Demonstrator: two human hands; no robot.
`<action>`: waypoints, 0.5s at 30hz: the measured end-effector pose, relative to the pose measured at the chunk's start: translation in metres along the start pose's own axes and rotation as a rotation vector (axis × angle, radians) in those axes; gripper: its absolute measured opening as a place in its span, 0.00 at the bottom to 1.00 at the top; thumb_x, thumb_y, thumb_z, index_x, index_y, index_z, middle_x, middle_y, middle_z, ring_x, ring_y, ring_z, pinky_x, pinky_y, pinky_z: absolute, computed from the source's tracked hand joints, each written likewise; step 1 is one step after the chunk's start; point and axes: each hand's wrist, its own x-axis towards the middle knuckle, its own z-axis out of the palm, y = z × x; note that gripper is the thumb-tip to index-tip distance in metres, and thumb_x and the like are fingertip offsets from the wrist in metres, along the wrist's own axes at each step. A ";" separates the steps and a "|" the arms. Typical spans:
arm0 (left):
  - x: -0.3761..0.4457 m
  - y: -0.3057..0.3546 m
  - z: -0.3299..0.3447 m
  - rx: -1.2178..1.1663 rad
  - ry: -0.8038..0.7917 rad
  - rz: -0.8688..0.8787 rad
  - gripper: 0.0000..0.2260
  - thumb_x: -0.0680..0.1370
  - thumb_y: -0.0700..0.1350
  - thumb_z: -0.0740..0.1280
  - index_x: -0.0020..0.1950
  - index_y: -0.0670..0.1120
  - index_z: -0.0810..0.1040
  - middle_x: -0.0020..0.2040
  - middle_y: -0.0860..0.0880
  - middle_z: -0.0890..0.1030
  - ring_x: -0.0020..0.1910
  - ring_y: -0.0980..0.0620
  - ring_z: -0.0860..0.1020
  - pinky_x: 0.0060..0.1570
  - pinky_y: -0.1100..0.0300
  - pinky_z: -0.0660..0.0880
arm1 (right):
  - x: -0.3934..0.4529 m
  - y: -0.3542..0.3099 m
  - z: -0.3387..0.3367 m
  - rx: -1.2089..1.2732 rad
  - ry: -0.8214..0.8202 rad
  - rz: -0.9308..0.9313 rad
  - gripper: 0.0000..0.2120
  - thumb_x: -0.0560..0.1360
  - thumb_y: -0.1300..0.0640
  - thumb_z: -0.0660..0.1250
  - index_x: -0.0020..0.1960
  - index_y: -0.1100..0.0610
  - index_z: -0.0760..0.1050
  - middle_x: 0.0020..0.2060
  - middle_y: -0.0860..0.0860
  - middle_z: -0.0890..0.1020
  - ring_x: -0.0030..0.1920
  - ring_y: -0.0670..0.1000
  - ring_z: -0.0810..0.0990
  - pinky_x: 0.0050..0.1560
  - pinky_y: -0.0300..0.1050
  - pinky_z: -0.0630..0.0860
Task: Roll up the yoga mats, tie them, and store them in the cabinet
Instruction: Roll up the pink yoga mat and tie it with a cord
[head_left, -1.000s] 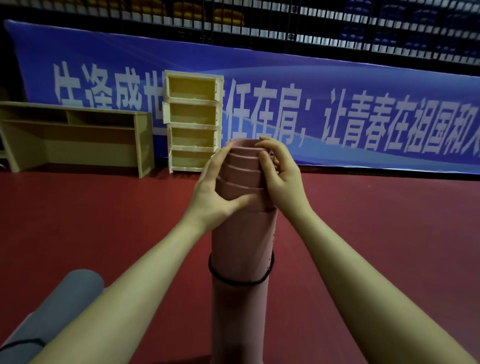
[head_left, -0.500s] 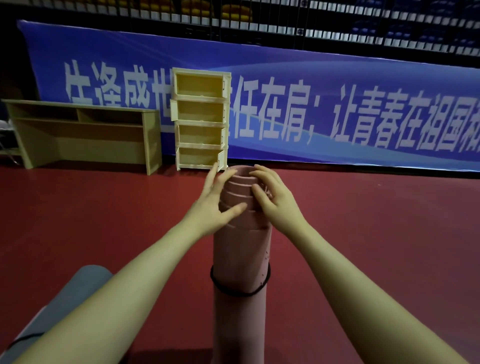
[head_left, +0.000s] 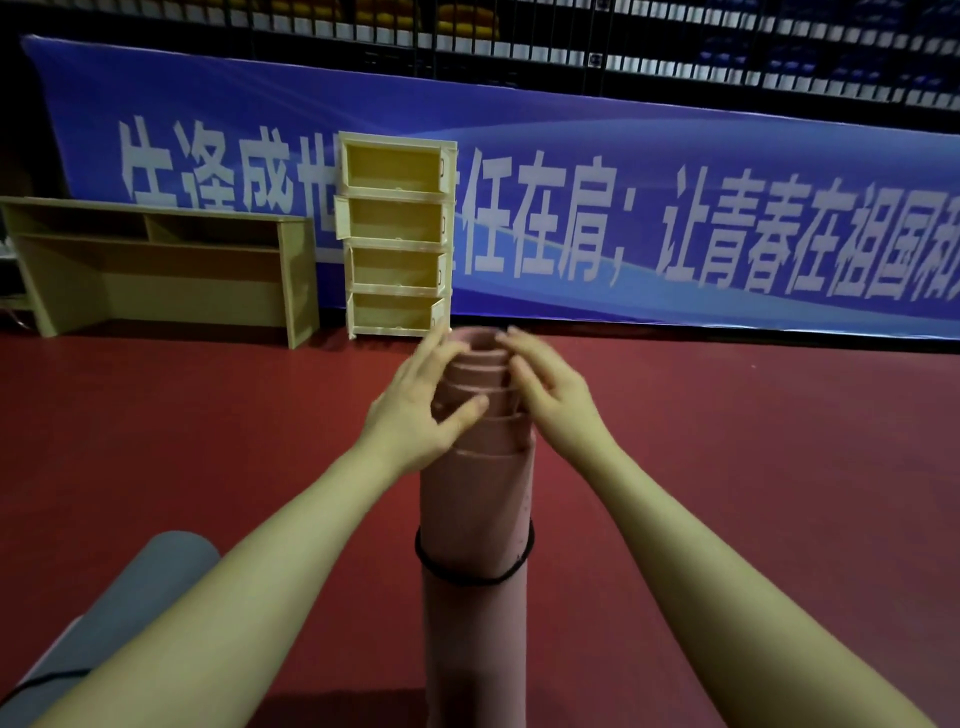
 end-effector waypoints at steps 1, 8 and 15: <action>-0.006 -0.007 0.004 0.009 -0.014 0.009 0.28 0.69 0.66 0.60 0.67 0.65 0.58 0.76 0.62 0.54 0.72 0.55 0.63 0.63 0.44 0.70 | -0.009 0.008 0.003 0.008 -0.061 0.043 0.18 0.80 0.57 0.60 0.70 0.49 0.70 0.72 0.47 0.67 0.70 0.37 0.64 0.68 0.38 0.64; -0.013 0.004 0.020 -0.028 0.064 0.016 0.29 0.70 0.64 0.63 0.67 0.58 0.58 0.75 0.54 0.56 0.69 0.58 0.64 0.58 0.55 0.71 | -0.030 0.011 0.003 0.005 -0.050 0.016 0.24 0.79 0.54 0.60 0.72 0.39 0.59 0.74 0.42 0.63 0.75 0.42 0.57 0.74 0.43 0.58; -0.022 0.008 0.032 -0.326 0.094 -0.124 0.35 0.75 0.48 0.71 0.73 0.63 0.53 0.69 0.57 0.63 0.67 0.66 0.62 0.64 0.68 0.60 | -0.038 0.008 -0.004 0.056 -0.101 0.150 0.26 0.81 0.53 0.61 0.73 0.33 0.57 0.67 0.39 0.73 0.64 0.42 0.74 0.65 0.41 0.71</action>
